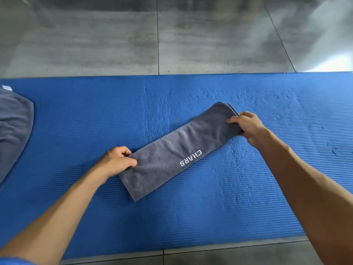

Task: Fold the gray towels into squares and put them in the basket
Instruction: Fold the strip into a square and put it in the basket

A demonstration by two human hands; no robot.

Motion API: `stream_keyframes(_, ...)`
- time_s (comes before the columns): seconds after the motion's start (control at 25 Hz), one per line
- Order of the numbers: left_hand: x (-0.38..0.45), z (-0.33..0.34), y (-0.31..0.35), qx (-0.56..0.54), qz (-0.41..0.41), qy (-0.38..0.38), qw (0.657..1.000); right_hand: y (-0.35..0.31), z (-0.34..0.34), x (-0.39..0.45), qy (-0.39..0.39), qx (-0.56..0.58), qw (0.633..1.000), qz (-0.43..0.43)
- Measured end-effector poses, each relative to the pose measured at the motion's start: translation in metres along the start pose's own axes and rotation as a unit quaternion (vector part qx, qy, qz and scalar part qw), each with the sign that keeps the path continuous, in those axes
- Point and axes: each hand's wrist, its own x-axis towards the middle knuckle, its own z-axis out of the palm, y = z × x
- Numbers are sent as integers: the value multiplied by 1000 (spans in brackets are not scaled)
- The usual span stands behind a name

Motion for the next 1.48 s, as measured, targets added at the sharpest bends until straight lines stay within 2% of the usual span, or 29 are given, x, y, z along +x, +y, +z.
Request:
stream_keyframes(0.08,-5,-6,5,16,-2,-7,1000,-6,2,0,2,69,998,2)
stream_keyframes(0.16,-7,-14,7,97,-2,-22,995,-7,1,-2,-25,95,995,21)
stream_keyframes(0.24,-9,-21,9,166,-7,-35,985,-5,-4,-9,-48,74,995,40)
stream_keyframes(0.32,-15,-26,9,173,-6,-55,983,-4,-8,-20,-35,46,998,25)
stream_keyframes(0.4,-27,-26,4,122,0,-93,988,-9,-6,-31,-16,39,999,-16)
stream_keyframes(0.48,-40,-12,-4,39,6,-122,992,-24,4,-36,8,46,993,-112)
stream_keyframes(0.6,-49,28,-11,-139,-3,-108,984,-61,24,-32,64,85,968,-227)
stream_keyframes(0.72,-52,62,-11,-239,-1,-77,968,-70,34,-37,103,-7,962,-254)
stream_keyframes(0.8,-56,76,-13,-233,13,0,972,-39,41,-54,68,-98,959,-257)
stream_keyframes(0.88,-60,81,-20,-210,66,40,975,18,51,-86,-16,-188,943,-274)
stream_keyframes(1.0,-62,79,-24,-186,114,-36,975,112,64,-139,-126,-319,868,-359)
stream_keyframes(1.08,-67,78,-21,-195,84,-112,971,160,64,-163,-140,-408,802,-413)
stream_keyframes(1.12,-71,79,-20,-218,52,-156,962,172,63,-172,-129,-434,782,-429)
stream_keyframes(1.24,-81,73,-21,-268,-38,-300,915,179,59,-189,-116,-449,747,-477)
stream_keyframes(1.32,-86,66,-20,-233,-48,-353,905,181,57,-194,-134,-427,733,-512)
stream_keyframes(1.36,-86,65,-20,-186,-26,-346,919,182,56,-196,-151,-401,746,-510)
stream_keyframes(1.4,-86,65,-20,-114,21,-303,946,183,55,-195,-168,-369,767,-497)
stream_keyframes(1.44,-85,64,-23,-20,90,-221,971,182,53,-195,-177,-339,789,-481)
stream_keyframes(1.48,-84,63,-27,78,180,-130,972,181,51,-195,-177,-317,806,-467)
